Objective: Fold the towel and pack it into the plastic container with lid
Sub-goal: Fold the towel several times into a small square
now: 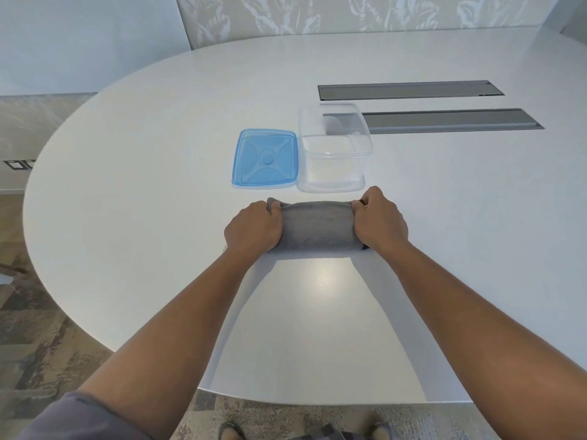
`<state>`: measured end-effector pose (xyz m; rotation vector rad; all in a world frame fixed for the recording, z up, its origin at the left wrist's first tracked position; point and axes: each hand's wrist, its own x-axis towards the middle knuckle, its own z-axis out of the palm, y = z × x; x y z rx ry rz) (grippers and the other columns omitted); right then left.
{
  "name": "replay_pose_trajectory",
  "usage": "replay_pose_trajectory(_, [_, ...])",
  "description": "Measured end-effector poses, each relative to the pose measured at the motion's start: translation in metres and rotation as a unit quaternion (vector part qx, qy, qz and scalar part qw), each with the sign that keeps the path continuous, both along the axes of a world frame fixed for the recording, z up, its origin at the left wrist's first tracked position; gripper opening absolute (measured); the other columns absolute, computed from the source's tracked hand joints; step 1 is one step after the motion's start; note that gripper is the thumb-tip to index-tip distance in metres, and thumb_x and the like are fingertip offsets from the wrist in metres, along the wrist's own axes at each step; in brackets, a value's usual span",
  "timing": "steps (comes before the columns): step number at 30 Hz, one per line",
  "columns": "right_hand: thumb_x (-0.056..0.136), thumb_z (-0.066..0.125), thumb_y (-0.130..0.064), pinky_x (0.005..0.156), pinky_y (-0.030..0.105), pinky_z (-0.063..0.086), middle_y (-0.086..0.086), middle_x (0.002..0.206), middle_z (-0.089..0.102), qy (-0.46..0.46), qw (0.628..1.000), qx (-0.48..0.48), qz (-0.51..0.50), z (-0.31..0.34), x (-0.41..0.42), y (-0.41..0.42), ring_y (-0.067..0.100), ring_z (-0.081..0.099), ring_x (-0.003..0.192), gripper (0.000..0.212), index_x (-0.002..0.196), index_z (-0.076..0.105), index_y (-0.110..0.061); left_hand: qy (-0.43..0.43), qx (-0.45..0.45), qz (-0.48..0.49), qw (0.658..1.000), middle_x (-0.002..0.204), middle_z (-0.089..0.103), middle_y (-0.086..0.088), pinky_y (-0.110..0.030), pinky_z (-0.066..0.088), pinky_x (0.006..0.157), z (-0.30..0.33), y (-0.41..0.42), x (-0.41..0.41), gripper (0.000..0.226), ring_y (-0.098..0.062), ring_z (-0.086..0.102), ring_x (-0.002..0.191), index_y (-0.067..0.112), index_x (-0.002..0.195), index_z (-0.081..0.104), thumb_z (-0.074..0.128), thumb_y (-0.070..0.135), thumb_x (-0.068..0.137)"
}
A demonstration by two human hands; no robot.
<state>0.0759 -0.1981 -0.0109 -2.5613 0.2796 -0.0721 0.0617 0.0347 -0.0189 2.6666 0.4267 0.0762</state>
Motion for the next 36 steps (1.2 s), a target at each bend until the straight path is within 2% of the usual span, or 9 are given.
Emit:
replay_pose_trajectory(7, [0.102, 0.038, -0.039, 0.054, 0.032, 0.037, -0.004, 0.075, 0.064, -0.013, 0.999, 0.041, -0.003, 0.002, -0.006, 0.001, 0.02, 0.063, 0.056, 0.014, 0.103, 0.043, -0.025, -0.096, -0.045, -0.018, 0.994, 0.077, 0.051, 0.006, -0.037, 0.035, 0.071, 0.0, -0.001, -0.004, 0.033, -0.027, 0.053, 0.079, 0.019, 0.083, 0.047, 0.036, 0.043, 0.103])
replay_pose_trajectory(13, [0.102, 0.037, -0.036, 0.054, 0.033, 0.036, -0.006, 0.075, 0.061, -0.047, 0.999, -0.001, 0.008, 0.001, -0.007, 0.004, 0.022, 0.062, 0.059, 0.013, 0.099, 0.041, -0.024, -0.093, -0.142, -0.014, 0.985, 0.094, 0.062, -0.005, -0.038, 0.041, 0.074, 0.003, 0.001, 0.0, 0.018, -0.029, 0.058, 0.091, 0.014, 0.108, 0.046, 0.05, 0.03, 0.1])
replay_pose_trajectory(19, [0.099, 0.041, -0.036, 0.055, 0.032, 0.033, -0.008, 0.087, 0.063, -0.036, 0.999, 0.02, -0.011, -0.006, -0.008, 0.004, 0.021, 0.063, 0.063, 0.01, 0.103, 0.038, -0.027, -0.101, -0.148, -0.013, 0.984, 0.106, 0.062, -0.008, -0.036, 0.038, 0.076, 0.003, -0.006, -0.003, 0.021, -0.027, 0.057, 0.09, 0.021, 0.122, 0.042, 0.044, 0.024, 0.101])
replay_pose_trajectory(22, [0.1, 0.045, -0.034, 0.064, 0.035, 0.037, -0.005, 0.112, 0.057, -0.044, 0.999, 0.029, -0.007, -0.001, -0.009, 0.002, 0.025, 0.061, 0.077, 0.017, 0.114, 0.042, -0.024, -0.088, -0.178, 0.013, 0.98, 0.12, 0.058, -0.004, -0.037, 0.039, 0.081, 0.009, -0.006, -0.005, 0.019, -0.027, 0.057, 0.104, 0.025, 0.119, 0.047, 0.044, 0.027, 0.1])
replay_pose_trajectory(24, [0.101, 0.046, -0.028, 0.071, 0.039, 0.041, 0.001, 0.127, 0.052, -0.088, 0.996, -0.008, 0.007, 0.007, -0.014, 0.003, 0.031, 0.059, 0.09, 0.024, 0.124, 0.047, -0.02, -0.151, -0.095, -0.009, 0.984, 0.131, 0.054, -0.003, -0.04, 0.039, 0.09, 0.017, -0.011, -0.01, 0.022, -0.03, 0.051, 0.117, 0.024, 0.119, 0.054, 0.047, 0.027, 0.098])
replay_pose_trajectory(27, [0.094, 0.05, -0.014, 0.083, 0.047, 0.047, 0.009, 0.136, 0.058, -0.231, 0.967, -0.082, 0.071, 0.024, -0.021, 0.012, 0.037, 0.059, 0.108, 0.036, 0.129, 0.058, -0.01, -0.288, 0.015, -0.139, 0.947, 0.128, 0.062, -0.002, -0.042, 0.038, 0.096, 0.03, -0.023, -0.018, 0.019, -0.027, 0.051, 0.12, 0.02, 0.109, 0.066, 0.057, 0.023, 0.093])
replay_pose_trajectory(29, [0.085, 0.049, -0.01, 0.091, 0.048, 0.048, 0.013, 0.127, 0.067, -0.266, 0.948, -0.082, 0.153, 0.031, -0.025, 0.024, 0.039, 0.062, 0.11, 0.041, 0.122, 0.066, -0.004, -0.282, 0.066, -0.247, 0.925, 0.112, 0.07, 0.0, -0.039, 0.037, 0.09, 0.032, -0.033, -0.021, 0.014, -0.026, 0.06, 0.108, 0.017, 0.099, 0.068, 0.058, 0.016, 0.088])
replay_pose_trajectory(32, [0.089, 0.05, -0.01, 0.1, 0.047, 0.042, 0.013, 0.122, 0.068, -0.185, 0.941, -0.106, 0.261, 0.023, -0.031, 0.041, 0.038, 0.059, 0.118, 0.033, 0.116, 0.067, -0.005, -0.21, 0.06, -0.307, 0.926, 0.092, 0.068, 0.003, -0.034, 0.027, 0.077, 0.025, -0.042, -0.025, 0.015, -0.028, 0.061, 0.093, 0.018, 0.088, 0.063, 0.053, 0.007, 0.084])
replay_pose_trajectory(36, [0.107, 0.032, -0.029, 0.119, 0.04, 0.018, 0.006, 0.155, 0.048, -0.067, 0.954, -0.139, 0.257, 0.001, -0.025, 0.038, 0.027, 0.03, 0.15, 0.046, 0.146, 0.049, -0.011, -0.115, 0.065, -0.3, 0.945, 0.141, 0.063, -0.003, -0.04, 0.032, 0.114, 0.006, -0.038, -0.019, 0.04, -0.03, 0.05, 0.135, 0.015, 0.134, 0.062, 0.042, 0.016, 0.1])
